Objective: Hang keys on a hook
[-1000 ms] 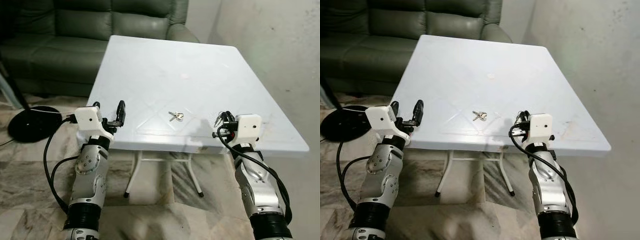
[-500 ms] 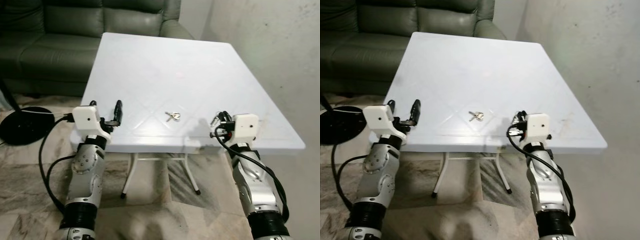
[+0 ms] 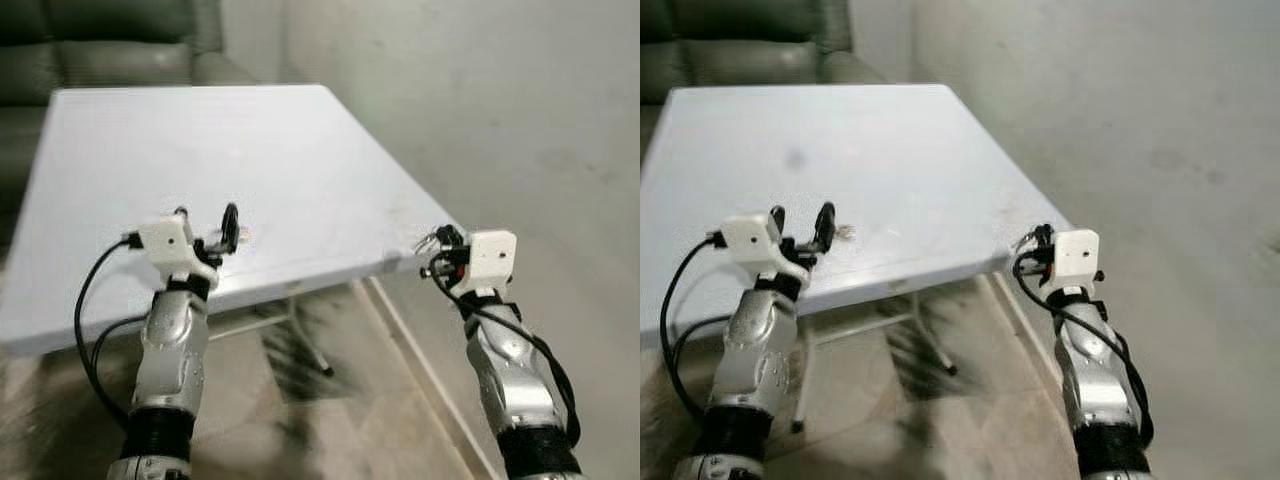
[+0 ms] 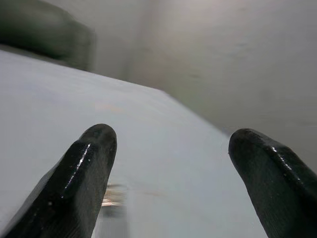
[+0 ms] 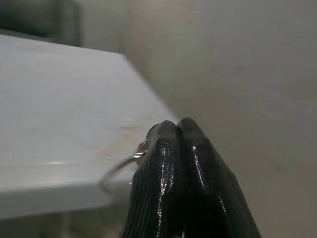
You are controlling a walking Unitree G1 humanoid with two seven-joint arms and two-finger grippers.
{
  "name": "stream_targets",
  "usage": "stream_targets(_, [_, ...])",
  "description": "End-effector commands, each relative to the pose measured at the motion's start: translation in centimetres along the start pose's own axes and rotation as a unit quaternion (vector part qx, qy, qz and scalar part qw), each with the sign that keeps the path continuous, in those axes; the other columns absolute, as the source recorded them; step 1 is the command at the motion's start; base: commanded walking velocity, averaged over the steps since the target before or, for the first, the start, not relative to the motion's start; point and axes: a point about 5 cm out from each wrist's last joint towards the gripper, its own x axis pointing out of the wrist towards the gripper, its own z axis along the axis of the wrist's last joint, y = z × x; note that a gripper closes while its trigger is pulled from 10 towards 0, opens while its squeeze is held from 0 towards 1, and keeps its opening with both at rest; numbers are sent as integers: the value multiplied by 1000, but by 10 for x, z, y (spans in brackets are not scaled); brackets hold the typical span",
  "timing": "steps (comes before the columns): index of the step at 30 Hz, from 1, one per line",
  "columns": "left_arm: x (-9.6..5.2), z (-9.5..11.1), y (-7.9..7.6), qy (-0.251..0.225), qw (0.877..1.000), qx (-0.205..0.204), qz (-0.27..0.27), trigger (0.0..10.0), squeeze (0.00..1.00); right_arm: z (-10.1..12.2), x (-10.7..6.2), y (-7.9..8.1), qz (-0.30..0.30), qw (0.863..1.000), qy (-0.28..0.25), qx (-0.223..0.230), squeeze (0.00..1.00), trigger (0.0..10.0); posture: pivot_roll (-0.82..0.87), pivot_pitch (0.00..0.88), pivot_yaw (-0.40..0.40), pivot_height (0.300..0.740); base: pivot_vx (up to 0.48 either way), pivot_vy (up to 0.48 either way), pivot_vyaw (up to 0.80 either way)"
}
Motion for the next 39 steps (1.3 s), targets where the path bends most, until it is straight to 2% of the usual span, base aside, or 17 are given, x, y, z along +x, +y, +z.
stream_targets(1, [2,3,3,-2,1000,6,6,10000,0,5,3,1,4,1000,-9,1,0,10000,64,0,-118,740,0,0,-744])
stream_targets(10, [3,4,2,-3,1000,1,11,10000,0,7,4,0,1,1000,-10,1,0,10000,62,0,-127,740,0,0,-749])
stream_targets(18, [3,4,0,0,1000,19,4,10000,0,8,4,-1,-4,1000,-10,3,0,10000,57,0,-125,740,0,-135,-749])
stream_targets(22, [3,6,-1,-8,1000,-19,12,10000,0,8,4,-1,-5,1000,-10,3,0,10000,57,0,-125,740,0,-240,-748])
stream_targets(26, [4,5,0,-1,1000,-10,19,10000,0,8,4,-2,-5,1000,-9,3,0,10000,58,0,-125,740,0,0,-750])
stream_targets(39, [2,3,1,6,999,-18,32,10000,0,8,4,-1,-2,1000,-7,2,0,10000,61,0,-135,740,0,0,-747])
